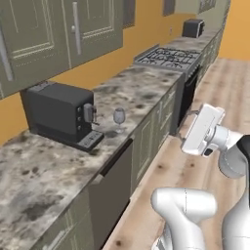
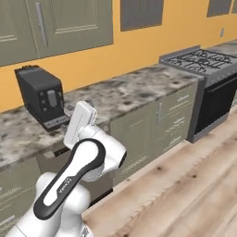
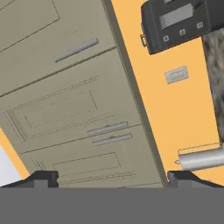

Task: Retrieve the wine glasses from the counter and place one next to each plate.

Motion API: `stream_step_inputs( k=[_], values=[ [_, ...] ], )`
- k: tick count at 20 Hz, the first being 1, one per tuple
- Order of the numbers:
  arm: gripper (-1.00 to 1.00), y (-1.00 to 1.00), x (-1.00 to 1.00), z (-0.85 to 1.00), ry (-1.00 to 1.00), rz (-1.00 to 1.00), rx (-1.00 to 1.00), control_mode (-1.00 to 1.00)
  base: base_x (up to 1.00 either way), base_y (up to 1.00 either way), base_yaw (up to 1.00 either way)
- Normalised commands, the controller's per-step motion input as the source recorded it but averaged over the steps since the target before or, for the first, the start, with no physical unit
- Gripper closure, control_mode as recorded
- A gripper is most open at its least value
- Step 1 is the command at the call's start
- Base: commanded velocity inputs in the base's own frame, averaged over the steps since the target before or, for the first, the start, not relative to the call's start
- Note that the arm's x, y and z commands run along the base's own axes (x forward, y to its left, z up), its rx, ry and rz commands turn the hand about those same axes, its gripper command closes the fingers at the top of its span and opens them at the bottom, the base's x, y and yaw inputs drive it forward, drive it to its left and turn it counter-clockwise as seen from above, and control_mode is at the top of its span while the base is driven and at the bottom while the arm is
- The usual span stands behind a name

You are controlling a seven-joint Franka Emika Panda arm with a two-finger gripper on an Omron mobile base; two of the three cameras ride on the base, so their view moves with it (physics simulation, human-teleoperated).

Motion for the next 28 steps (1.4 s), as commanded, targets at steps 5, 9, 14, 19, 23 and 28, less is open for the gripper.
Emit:
stream_step_inputs(
  k=[5, 9, 14, 19, 23, 28],
  values=[
    [-1.00, 0.00, 0.00, 0.00, 0.00, 0.00, 0.00, 1.00, 1.00, -0.25, 0.02],
    [-1.00, 0.00, 0.00, 0.00, 0.00, 0.00, 0.00, 1.00, 1.00, 0.00, 0.29],
    [-1.00, 0.00, 0.00, 0.00, 0.00, 0.00, 0.00, 1.00, 1.00, -0.04, 0.60],
    [-1.00, 0.00, 0.00, 0.00, 0.00, 0.00, 0.00, 1.00, 0.71, -0.29, 0.71],
    [-1.00, 0.00, 0.00, 0.00, 0.00, 0.00, 0.00, 1.00, 0.42, -0.26, 0.78],
    [-1.00, 0.00, 0.00, 0.00, 0.00, 0.00, 0.00, 1.00, 0.60, -0.07, 0.34]
  ],
)
